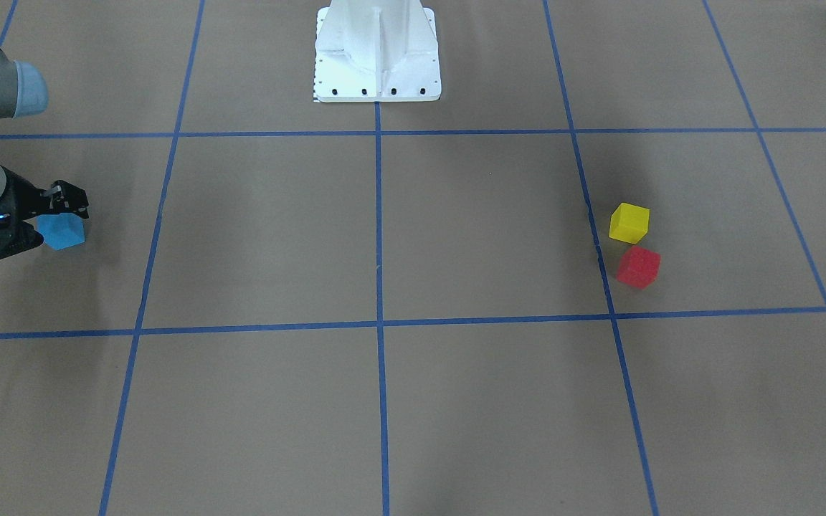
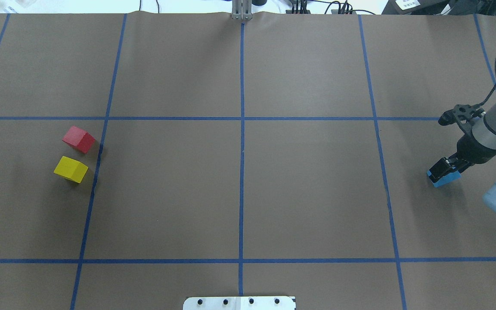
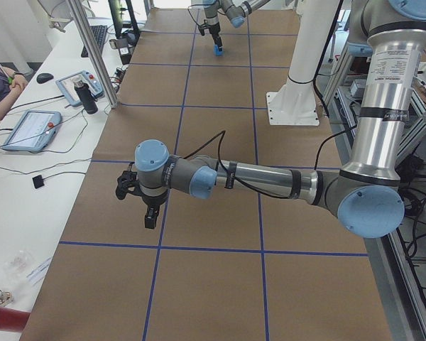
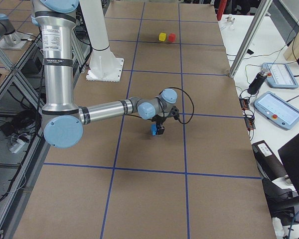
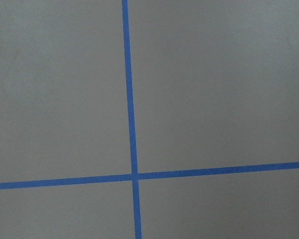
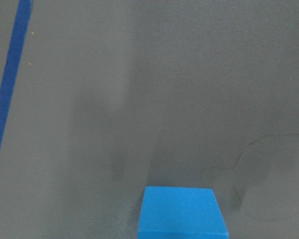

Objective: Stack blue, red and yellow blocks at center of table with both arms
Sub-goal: 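Reach the right gripper down to the blue block and grasp it, then carry the blue block with the right gripper to the table center and lower it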

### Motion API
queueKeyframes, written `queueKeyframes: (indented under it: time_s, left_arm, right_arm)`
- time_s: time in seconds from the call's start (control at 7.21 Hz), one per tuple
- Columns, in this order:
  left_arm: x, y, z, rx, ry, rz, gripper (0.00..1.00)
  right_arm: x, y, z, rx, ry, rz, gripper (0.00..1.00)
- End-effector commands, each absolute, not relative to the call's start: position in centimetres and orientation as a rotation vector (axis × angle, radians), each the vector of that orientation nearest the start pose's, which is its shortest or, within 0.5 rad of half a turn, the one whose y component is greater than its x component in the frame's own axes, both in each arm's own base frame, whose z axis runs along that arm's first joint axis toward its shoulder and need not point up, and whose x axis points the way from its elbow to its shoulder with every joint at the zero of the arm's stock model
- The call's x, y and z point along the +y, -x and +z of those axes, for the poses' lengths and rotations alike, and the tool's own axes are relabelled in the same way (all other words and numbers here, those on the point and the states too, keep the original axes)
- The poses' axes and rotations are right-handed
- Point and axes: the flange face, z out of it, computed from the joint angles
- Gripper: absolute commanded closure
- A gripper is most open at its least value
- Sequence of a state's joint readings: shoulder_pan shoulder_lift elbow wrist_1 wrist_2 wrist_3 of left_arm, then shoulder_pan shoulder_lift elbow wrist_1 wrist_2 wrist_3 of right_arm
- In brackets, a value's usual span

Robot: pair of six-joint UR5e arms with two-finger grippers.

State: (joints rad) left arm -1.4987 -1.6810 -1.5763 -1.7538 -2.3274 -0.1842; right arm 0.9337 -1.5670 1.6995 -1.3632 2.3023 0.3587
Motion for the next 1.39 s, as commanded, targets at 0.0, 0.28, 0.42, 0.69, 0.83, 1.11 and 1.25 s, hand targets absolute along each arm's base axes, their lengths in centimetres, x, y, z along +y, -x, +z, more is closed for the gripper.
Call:
queueKeyframes:
  time_s: [0.0, 0.28, 0.42, 0.69, 0.83, 1.11, 1.25]
  left_arm:
    - [-55.6, 2.5, 57.9, 0.783, -0.193, 0.009, 0.0]
    - [-55.6, 2.5, 57.8, 0.784, -0.208, 0.014, 0.0]
    - [-55.7, 2.5, 57.7, 0.784, -0.208, 0.013, 0.0]
    - [-55.7, 2.5, 57.8, 0.783, -0.207, 0.019, 0.0]
    - [-56.1, 2.4, 58.0, 0.776, -0.204, 0.021, 0.0]
    - [-56.5, 2.4, 58.9, 0.774, -0.19, 0.013, 0.0]
    - [-56.5, 2.4, 59.7, 0.772, -0.178, 0.013, 0.0]
  right_arm:
    - [-45.0, 24.5, 57.9, -0.744, 0.031, -0.389, 1.0]
    - [-46.3, 23.4, 56.4, -0.769, 0.005, -0.369, 1.0]
    - [-47.3, 21.9, 55.0, -0.821, 0.025, -0.334, 1.0]
    - [-53.6, 23.7, 44.6, -0.851, 0.043, -0.3, 1.0]
    - [-56.9, 27.3, 37.6, -0.83, 0.068, -0.31, 1.0]
    - [-62.4, 35.5, 28.3, -0.827, 0.105, -0.311, 1.0]
    - [-63.2, 41.3, 24.3, -0.801, 0.153, -0.245, 1.0]
